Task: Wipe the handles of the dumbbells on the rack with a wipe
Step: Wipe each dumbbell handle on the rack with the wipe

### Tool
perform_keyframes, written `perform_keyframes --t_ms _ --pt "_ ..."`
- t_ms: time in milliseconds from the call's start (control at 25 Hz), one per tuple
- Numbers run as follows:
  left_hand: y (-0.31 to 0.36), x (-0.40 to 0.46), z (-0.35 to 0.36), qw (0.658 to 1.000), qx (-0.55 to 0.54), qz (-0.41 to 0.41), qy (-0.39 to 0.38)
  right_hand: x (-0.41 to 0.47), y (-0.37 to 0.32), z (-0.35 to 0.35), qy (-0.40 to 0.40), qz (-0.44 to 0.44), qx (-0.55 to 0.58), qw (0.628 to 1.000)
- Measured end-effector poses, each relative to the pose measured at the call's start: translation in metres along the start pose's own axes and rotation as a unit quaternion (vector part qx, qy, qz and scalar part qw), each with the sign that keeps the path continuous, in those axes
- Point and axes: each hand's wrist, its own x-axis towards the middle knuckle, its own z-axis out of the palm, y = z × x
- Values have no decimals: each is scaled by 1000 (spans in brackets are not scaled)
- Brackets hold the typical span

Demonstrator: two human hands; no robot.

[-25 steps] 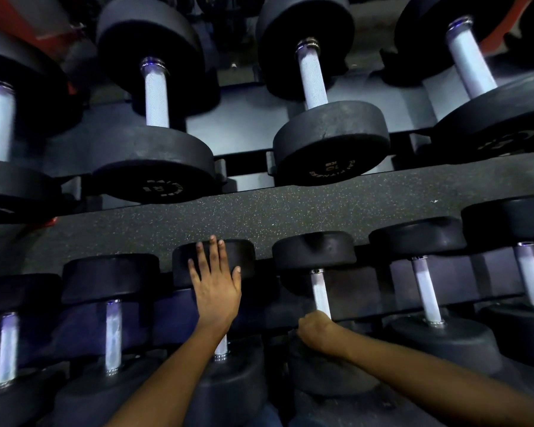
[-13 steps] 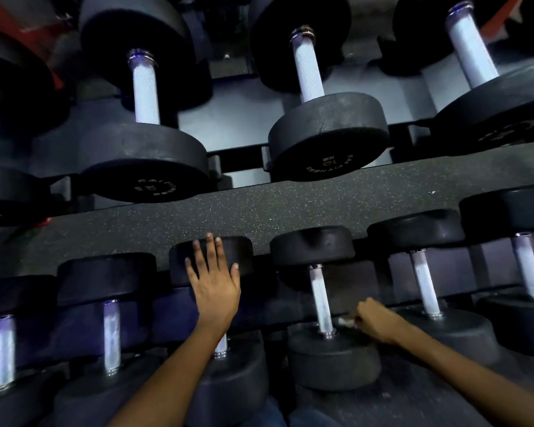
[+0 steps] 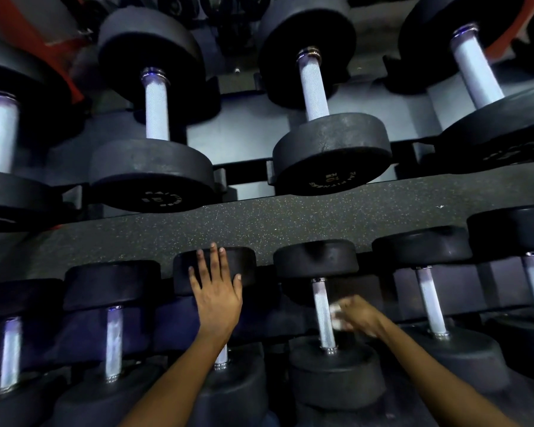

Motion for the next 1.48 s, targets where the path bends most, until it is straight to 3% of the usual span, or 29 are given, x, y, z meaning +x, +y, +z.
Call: perform_keyframes --t_ms 80,160,280,320,440,480,520,600,680,720,760,840,920,1040,1240,1400,1480 --pt "1 2 -2 1000 -5 0 -8 3 -31 5 88 -50 59 993" --pt "2 0 -3 1000 -17 0 -14 -9 -30 9 124 -53 -39 990" --pt "1 -1 -2 1000 -19 -3 -11 -28 7 17 10 -1 -173 985" --pt "1 0 -3 1000 -20 -5 -13 -24 7 16 20 9 -175 984" --pt "1 2 -4 999 -21 -2 -27 4 -34 15 203 1 -56 978" --pt "2 2 -4 999 -22 -2 -27 11 -37 16 241 -3 -68 968" --pt "2 2 -5 999 -22 -2 -29 6 -34 19 242 -3 -113 964" --pt "2 1 -5 999 -25 -2 -30 -23 -6 29 153 9 -255 955" --pt "2 1 -5 999 -23 -3 -30 -39 0 33 95 17 -312 945" --pt "2 2 -6 999 -24 -3 -30 -35 -14 31 127 0 -280 951" --pt "2 3 -6 999 -26 -2 -29 -28 -31 29 213 -27 -201 956" --pt "3 2 -6 999 -28 -1 -27 -21 -46 31 322 -53 -92 941" --pt "3 1 -7 999 -34 -3 -29 -32 -22 43 299 -79 -87 947" --pt "3 1 -6 999 -38 -6 -28 -50 16 58 224 -9 -217 950" --pt "-3 1 -4 998 -55 17 -21 -26 -49 49 332 -72 -200 919" --pt "-2 2 -4 997 -74 20 -13 -64 -14 74 273 -56 -327 903" --pt "-3 4 -2 996 -89 23 -11 -52 -29 67 269 -19 -314 910"
